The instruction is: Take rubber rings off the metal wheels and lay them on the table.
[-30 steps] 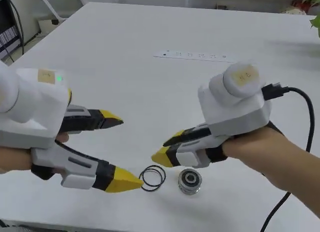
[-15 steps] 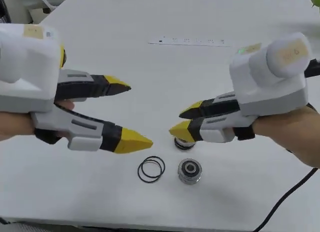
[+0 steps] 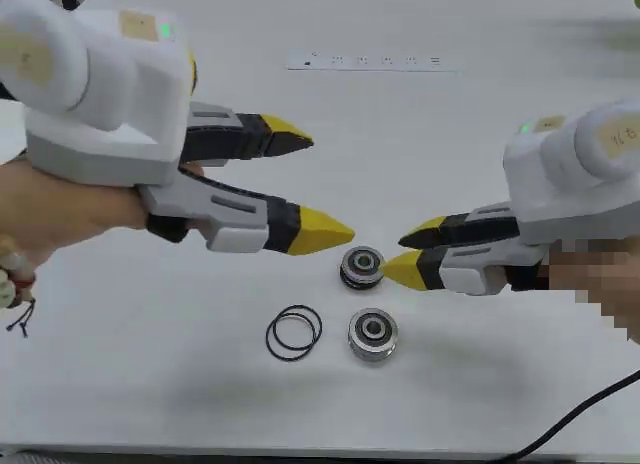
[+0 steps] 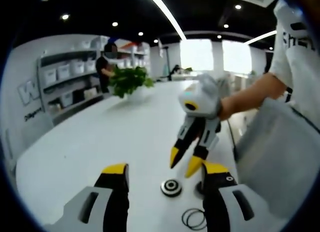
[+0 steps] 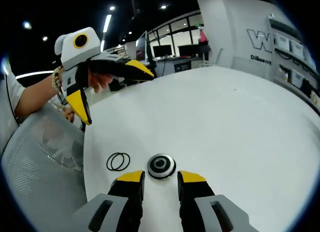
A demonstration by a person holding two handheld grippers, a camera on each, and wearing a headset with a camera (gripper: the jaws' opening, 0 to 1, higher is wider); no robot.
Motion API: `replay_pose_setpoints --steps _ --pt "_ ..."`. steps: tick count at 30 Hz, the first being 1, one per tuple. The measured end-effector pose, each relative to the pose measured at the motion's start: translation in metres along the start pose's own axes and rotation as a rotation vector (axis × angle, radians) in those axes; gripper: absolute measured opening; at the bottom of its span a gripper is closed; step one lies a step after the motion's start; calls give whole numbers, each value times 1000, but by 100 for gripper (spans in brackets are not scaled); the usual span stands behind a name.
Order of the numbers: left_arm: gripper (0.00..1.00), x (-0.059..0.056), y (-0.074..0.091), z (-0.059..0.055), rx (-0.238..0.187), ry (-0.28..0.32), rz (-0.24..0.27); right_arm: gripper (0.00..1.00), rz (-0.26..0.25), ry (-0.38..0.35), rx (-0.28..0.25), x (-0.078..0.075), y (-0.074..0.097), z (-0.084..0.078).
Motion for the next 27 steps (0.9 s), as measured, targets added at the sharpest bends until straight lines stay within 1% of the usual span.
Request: replay_pose_setpoints --steps 3,6,8,9,11,16,17,19,22,27 --pt "56 -1 -12 -1 0 -23 -6 25 -5 0 2 -2 -2 -4" --pt "52 -2 -23 -7 22 -35 -29 25 1 7 4 -4 -5 -7" --pt "51 -3 -30 -13 45 -44 -34 25 1 21 4 -5 -7 -9" --pt "49 -3 -33 -17 63 -53 -29 25 0 27 1 -7 -8 -9" --pt "44 -4 -37 -23 81 -59 -27 26 4 36 -5 -7 -10 -9" --pt "37 -9 -49 -40 125 -54 -40 26 19 71 -7 -7 -15 -9" --pt "35 -10 -50 -45 146 -58 -36 26 22 80 -7 -7 -17 -9" --pt "30 -11 -53 -52 168 -68 -24 26 24 88 -5 -8 -18 -10" --pt "27 -12 -55 -58 169 -54 -12 26 32 91 -7 -7 -19 -10" --pt "24 -13 -59 -64 167 -9 -7 25 35 105 0 -7 -23 -11"
Point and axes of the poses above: the centre of the closed fingertips' face, and the gripper's own axes: y roughly backward along the fingers, x roughly to its left, z roughly out of its top, the point moved 6 cm from there along y, roughly backward along the fingers, and after that the axes turned 7 degrees about -y, right-handed, at the moved point
